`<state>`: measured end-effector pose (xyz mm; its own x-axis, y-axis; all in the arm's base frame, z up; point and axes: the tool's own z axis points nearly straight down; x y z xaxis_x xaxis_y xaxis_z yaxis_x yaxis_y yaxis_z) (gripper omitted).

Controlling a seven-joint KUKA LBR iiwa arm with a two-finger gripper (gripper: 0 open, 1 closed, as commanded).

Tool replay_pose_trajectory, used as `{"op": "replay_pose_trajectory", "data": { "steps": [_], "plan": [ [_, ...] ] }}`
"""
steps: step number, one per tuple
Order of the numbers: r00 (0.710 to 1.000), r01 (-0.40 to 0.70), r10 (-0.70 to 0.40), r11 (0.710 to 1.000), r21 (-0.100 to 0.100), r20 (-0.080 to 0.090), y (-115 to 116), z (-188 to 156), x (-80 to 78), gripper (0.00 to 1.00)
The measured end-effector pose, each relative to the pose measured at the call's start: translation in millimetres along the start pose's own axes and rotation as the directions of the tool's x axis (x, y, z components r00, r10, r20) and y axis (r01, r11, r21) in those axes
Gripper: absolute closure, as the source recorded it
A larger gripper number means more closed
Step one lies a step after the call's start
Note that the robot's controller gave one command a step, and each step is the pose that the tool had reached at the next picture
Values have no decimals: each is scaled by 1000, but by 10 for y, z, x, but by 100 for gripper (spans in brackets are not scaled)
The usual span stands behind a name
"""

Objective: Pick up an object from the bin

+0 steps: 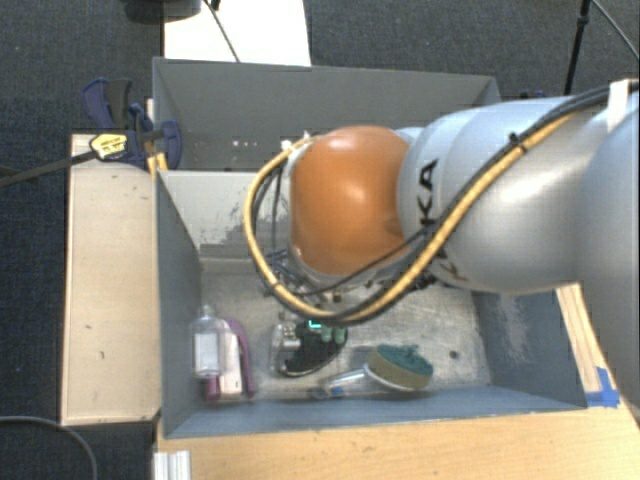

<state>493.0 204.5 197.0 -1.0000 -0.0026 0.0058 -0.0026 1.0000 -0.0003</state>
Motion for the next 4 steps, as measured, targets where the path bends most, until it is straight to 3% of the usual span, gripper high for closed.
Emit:
{"op": "replay_pose_trajectory", "data": {
  "steps": [1, 2, 3, 4],
  "plan": [
    [1000, 15, -15, 1000, 4, 1, -1087, 740, 39, 0],
    [995, 99, -99, 995, -1, 10, -667, 1267, -54, 0],
    [996, 90, -90, 996, -2, 13, -679, 1239, -62, 100],
    [992, 126, -126, 992, -1, 14, -558, -152, -202, 100]
  ]
}}
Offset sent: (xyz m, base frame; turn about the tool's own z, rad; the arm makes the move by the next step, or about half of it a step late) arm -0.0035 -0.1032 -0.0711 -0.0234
